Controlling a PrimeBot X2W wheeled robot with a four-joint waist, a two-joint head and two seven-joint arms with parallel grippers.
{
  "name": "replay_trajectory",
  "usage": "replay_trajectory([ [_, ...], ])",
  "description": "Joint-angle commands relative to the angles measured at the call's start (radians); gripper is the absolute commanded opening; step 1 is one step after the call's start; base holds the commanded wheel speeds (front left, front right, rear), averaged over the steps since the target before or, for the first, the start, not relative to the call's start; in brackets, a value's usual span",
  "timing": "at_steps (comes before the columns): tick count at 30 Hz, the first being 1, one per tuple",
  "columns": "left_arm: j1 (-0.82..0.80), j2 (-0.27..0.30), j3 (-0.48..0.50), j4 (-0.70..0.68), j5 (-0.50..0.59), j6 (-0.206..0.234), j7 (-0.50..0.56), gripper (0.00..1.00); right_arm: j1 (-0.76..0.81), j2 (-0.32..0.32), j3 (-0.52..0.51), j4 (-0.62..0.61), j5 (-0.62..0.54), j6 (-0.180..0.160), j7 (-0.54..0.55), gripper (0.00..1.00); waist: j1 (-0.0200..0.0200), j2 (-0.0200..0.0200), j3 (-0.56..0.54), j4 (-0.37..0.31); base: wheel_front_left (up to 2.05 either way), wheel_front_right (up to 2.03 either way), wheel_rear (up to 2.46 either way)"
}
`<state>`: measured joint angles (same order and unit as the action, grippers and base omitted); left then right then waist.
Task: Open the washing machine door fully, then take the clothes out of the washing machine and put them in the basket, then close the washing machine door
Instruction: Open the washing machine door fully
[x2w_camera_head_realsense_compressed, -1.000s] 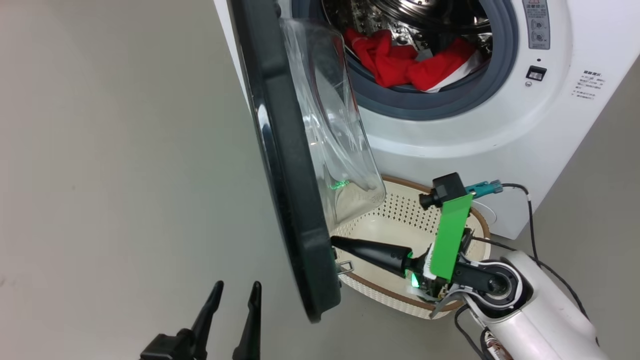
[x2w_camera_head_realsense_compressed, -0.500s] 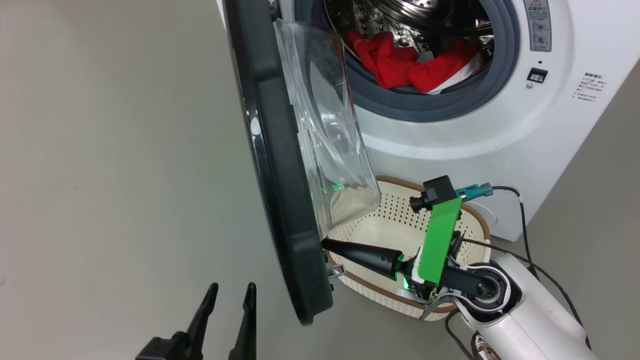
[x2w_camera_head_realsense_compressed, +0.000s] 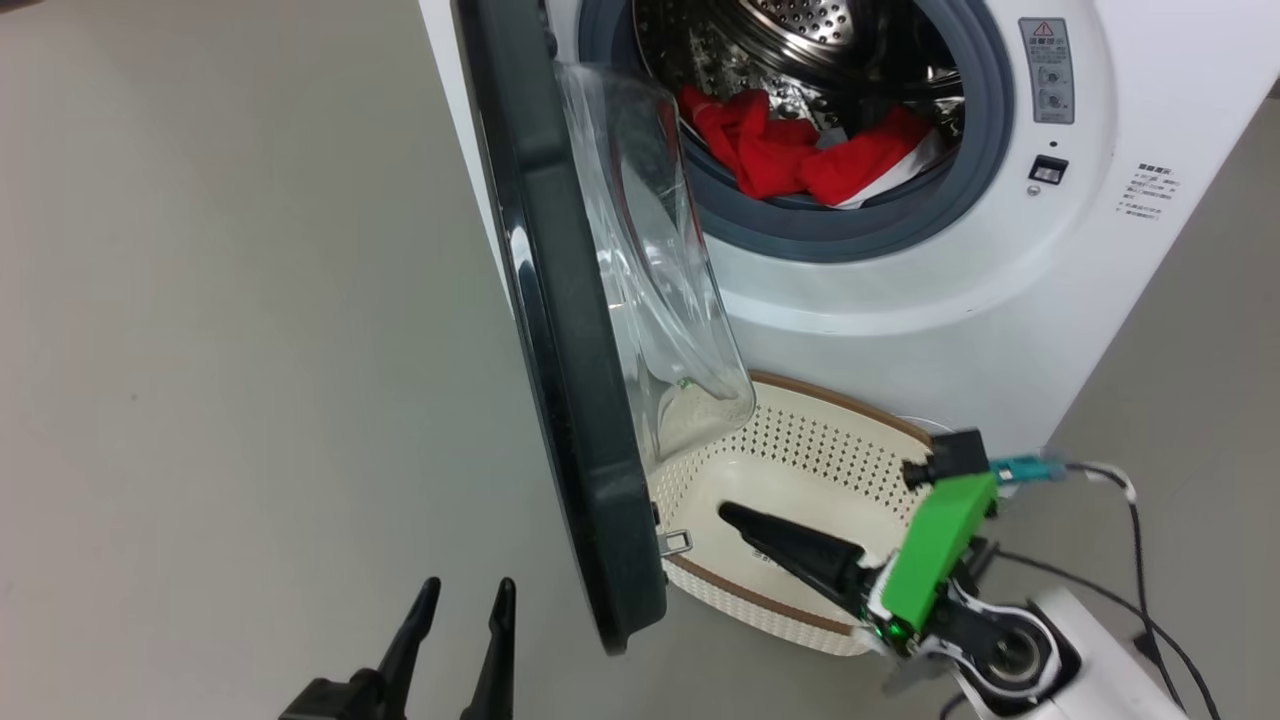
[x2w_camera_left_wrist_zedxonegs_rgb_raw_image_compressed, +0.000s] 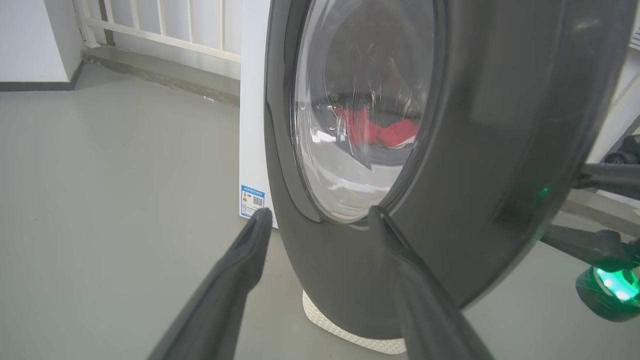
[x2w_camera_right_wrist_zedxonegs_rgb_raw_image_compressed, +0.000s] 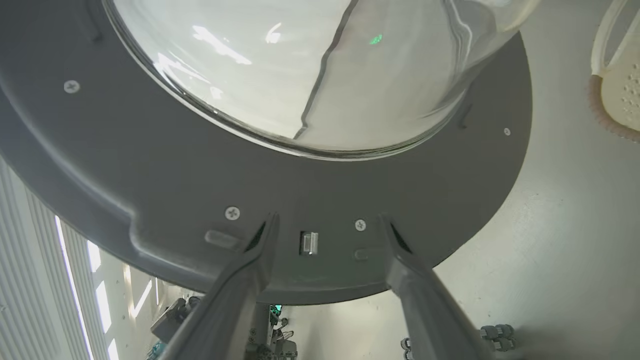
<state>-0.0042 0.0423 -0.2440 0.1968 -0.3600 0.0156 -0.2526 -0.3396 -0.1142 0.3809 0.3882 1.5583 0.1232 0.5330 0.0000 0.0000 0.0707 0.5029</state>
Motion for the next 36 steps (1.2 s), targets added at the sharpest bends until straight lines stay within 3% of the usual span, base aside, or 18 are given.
replay_trajectory([
  [1,-0.027,0.008,0.039,-0.018,0.016,-0.007,-0.009,1.00,0.011,-0.005,0.001,-0.021,-0.009,0.008,-0.020,1.00,0.0000,0.0000,-0.003,-0.010,0.00,0.00,0.00],
  [9,-0.028,0.008,0.052,-0.013,0.017,-0.009,-0.009,1.00,0.097,-0.053,-0.034,-0.012,-0.032,0.008,-0.115,1.00,0.0000,0.0000,-0.006,-0.034,0.00,0.00,0.00],
  [20,-0.018,0.008,0.067,-0.012,0.017,-0.009,-0.009,1.00,0.175,-0.136,-0.024,0.010,-0.160,0.008,-0.377,1.00,0.0000,0.0000,-0.016,-0.068,0.00,0.00,0.00],
  [30,-0.017,0.008,0.072,-0.006,0.025,-0.016,-0.009,1.00,0.163,-0.240,0.202,0.046,-0.438,0.008,-0.729,1.00,0.0000,0.0000,-0.022,-0.072,0.00,0.00,0.00],
  [36,-0.012,0.008,0.080,-0.003,0.032,-0.019,-0.009,1.00,0.146,-0.241,0.232,0.091,-0.498,0.008,-0.793,1.00,0.0000,0.0000,-0.029,-0.072,0.00,0.00,0.00],
])
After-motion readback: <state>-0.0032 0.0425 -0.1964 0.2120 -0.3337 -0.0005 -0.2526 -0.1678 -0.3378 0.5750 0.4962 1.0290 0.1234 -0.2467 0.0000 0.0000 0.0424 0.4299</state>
